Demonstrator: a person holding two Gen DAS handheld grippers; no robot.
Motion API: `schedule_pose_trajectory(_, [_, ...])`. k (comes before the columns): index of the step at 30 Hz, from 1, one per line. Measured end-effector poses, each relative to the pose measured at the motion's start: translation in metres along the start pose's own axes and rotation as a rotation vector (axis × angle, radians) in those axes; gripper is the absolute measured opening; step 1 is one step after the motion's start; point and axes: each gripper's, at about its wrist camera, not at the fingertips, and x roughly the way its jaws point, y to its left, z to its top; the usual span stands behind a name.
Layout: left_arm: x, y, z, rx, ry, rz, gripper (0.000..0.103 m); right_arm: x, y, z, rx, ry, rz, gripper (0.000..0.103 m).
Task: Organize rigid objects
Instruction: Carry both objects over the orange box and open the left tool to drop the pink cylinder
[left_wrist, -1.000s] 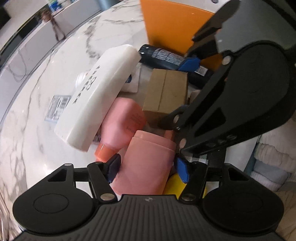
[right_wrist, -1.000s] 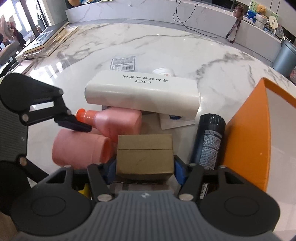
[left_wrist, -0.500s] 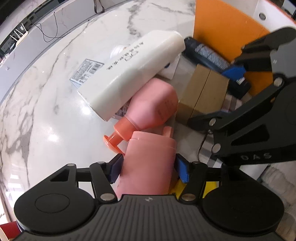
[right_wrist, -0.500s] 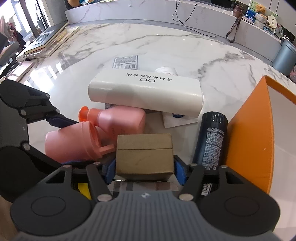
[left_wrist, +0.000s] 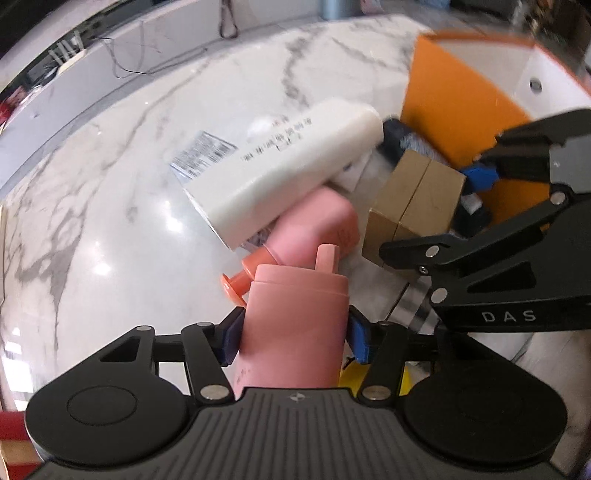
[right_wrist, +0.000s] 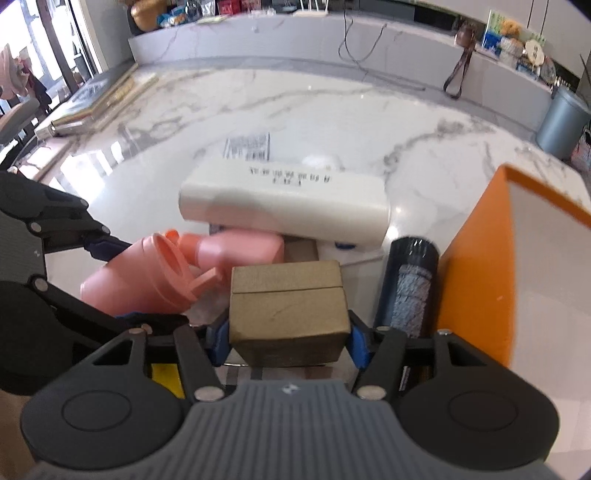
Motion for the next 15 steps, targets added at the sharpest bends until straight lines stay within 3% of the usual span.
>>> schedule_pose_trajectory(15, [-0.081, -0.004, 0.018, -0.257, -0.244, -0.015, 0.065, -0.104, -0.019, 0.011, 0.004, -0.228, -0.039, 0.060])
